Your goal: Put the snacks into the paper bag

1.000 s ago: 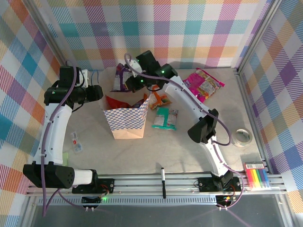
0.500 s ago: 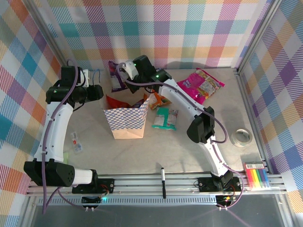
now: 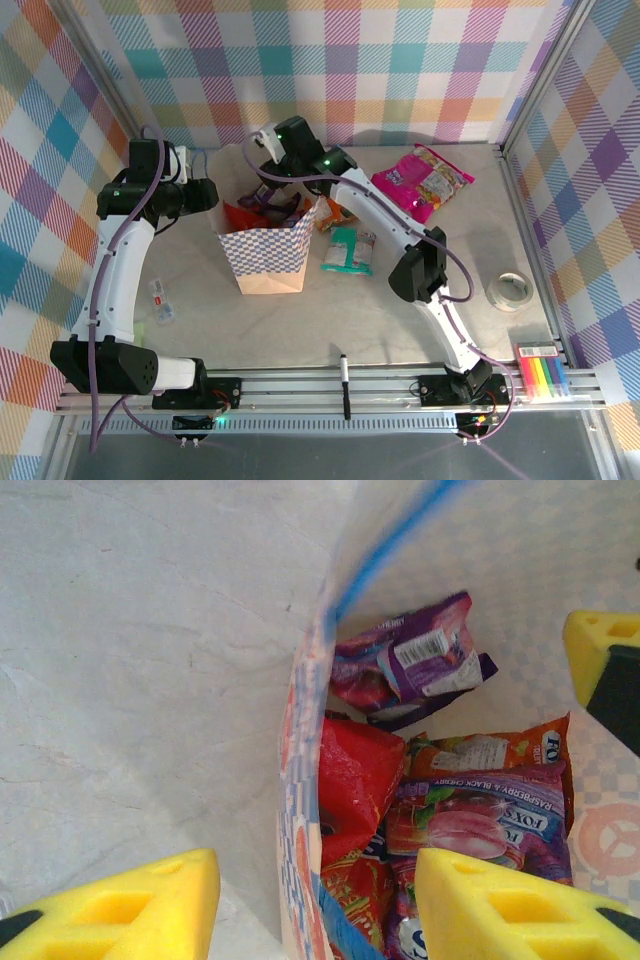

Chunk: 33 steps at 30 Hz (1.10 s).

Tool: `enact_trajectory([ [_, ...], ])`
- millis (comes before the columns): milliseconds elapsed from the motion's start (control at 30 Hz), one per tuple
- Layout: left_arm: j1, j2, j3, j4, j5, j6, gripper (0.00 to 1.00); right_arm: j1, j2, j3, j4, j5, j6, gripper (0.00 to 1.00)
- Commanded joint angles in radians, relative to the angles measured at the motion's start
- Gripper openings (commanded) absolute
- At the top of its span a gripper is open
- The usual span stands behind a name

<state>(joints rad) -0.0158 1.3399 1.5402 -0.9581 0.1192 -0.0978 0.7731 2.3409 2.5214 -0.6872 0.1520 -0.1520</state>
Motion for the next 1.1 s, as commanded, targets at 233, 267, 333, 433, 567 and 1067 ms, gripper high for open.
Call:
enact_trajectory([
  [233, 0.013, -0.005, -0.006, 0.016, 0.023, -0.016, 0.54, 0.013, -0.149, 0.033, -0.087, -0.042, 0.127, 0.63],
  [267, 0.013, -0.007, -0.006, 0.016, 0.025, -0.018, 0.54, 0.014, -0.161, 0.032, -0.098, -0.050, 0.137, 0.63],
  [333, 0.013, -0.009, -0.009, 0.019, 0.023, -0.018, 0.54, 0.014, -0.181, 0.031, -0.117, -0.067, 0.147, 0.63],
  [433, 0.013, -0.010, -0.013, 0.019, 0.023, -0.021, 0.54, 0.015, -0.217, 0.021, -0.132, -0.080, 0.156, 0.63],
  [567, 0.013, -0.013, -0.009, 0.015, 0.025, -0.020, 0.54, 0.015, -0.278, -0.037, -0.113, -0.081, 0.157, 0.65],
  [1067, 0.011, -0.015, 0.000, 0.010, 0.016, -0.006, 0.55, 0.015, -0.541, -0.380, -0.002, -0.034, 0.173, 0.70],
])
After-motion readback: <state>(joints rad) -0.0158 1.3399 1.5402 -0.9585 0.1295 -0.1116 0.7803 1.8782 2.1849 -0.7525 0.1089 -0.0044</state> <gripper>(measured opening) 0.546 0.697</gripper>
